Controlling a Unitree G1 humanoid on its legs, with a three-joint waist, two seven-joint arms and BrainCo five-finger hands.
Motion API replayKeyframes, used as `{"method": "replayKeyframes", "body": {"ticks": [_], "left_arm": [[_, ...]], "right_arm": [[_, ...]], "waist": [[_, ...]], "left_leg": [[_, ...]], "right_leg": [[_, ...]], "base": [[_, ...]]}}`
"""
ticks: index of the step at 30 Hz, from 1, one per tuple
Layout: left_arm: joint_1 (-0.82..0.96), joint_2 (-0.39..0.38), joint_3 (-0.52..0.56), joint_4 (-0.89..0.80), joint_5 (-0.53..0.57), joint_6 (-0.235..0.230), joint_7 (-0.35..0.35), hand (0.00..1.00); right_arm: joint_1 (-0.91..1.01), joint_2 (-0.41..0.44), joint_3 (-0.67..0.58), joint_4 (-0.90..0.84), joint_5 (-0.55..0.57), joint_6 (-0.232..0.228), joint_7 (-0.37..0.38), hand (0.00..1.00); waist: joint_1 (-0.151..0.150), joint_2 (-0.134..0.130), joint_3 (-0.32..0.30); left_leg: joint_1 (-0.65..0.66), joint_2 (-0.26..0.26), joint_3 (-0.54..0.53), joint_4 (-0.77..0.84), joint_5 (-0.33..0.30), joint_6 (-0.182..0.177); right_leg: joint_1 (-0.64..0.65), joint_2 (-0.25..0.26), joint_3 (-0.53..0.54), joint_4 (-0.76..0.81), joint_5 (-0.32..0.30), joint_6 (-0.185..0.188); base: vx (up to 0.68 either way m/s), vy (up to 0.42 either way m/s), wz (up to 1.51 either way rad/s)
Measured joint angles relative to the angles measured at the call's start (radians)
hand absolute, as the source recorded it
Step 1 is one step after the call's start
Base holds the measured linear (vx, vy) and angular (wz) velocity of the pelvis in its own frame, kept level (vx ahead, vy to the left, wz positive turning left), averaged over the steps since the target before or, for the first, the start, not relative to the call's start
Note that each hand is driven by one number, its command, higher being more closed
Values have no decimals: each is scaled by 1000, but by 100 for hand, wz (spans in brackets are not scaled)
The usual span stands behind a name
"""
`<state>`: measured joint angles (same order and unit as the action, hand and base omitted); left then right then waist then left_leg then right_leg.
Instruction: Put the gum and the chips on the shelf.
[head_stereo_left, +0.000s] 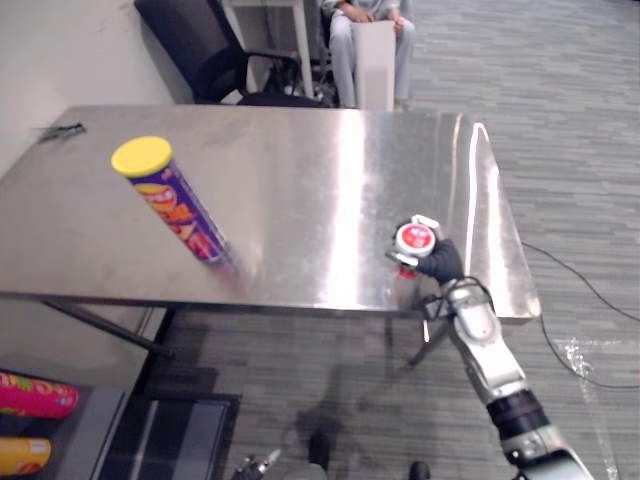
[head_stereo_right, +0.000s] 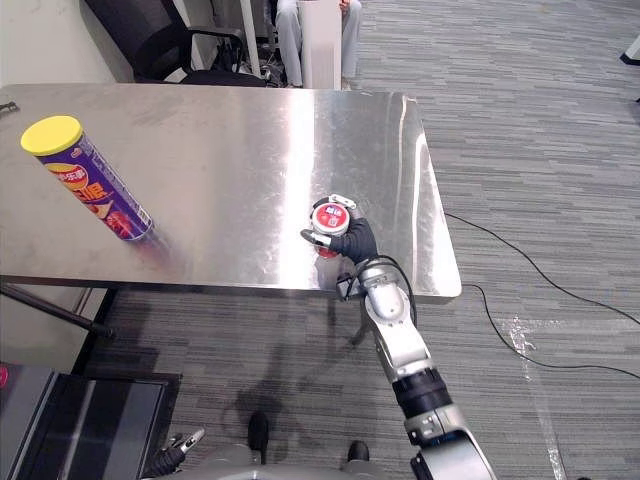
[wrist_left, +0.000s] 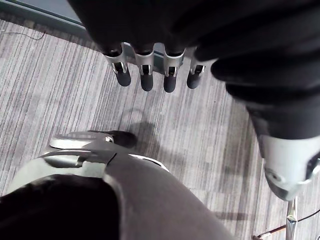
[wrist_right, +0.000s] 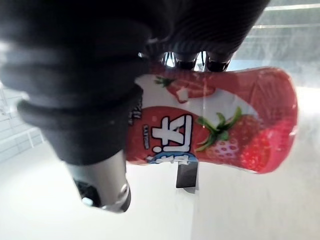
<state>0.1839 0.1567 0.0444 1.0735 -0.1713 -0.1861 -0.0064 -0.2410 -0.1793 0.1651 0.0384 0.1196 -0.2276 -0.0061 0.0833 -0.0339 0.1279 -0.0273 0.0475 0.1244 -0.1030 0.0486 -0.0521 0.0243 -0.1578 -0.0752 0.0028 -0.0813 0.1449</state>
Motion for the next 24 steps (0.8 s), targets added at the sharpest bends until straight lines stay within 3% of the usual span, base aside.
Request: {"method": "replayKeyframes", "body": {"ticks": [5,10,19,24], "left_arm": [[1,0,2,1,23,0,0,0],[18,3,3,15,37,0,-2,0],[36,-2,34,22,38,3,-21,0],[39,0,37,22,38,5,-38,0]], "right_arm": [[116,-35,-101,-161,11,-4,20,100],[197,-72,-204,-246,50,-24,44,100],[277,-78,-348,-328,124,-35,63,100],[317,-74,-382,-348,127,-36,79,100]], "waist": [[-4,-2,-8],[-36,-3,-51],[-56,-6,-95],[-68,-9,-101]], "left_leg": [[1,-1,-3,2,1,1],[0,-2,-22,6,1,1],[9,0,-27,2,7,1],[13,1,-43,6,19,0]], "right_leg": [[1,-1,-2,0,0,0],[11,0,-20,-2,0,0],[14,0,-22,7,-1,-1],[-6,-3,-29,76,-32,-11]], "base": [[0,0,0],[-1,-1,10],[-38,-4,1],[-44,-5,8]]}}
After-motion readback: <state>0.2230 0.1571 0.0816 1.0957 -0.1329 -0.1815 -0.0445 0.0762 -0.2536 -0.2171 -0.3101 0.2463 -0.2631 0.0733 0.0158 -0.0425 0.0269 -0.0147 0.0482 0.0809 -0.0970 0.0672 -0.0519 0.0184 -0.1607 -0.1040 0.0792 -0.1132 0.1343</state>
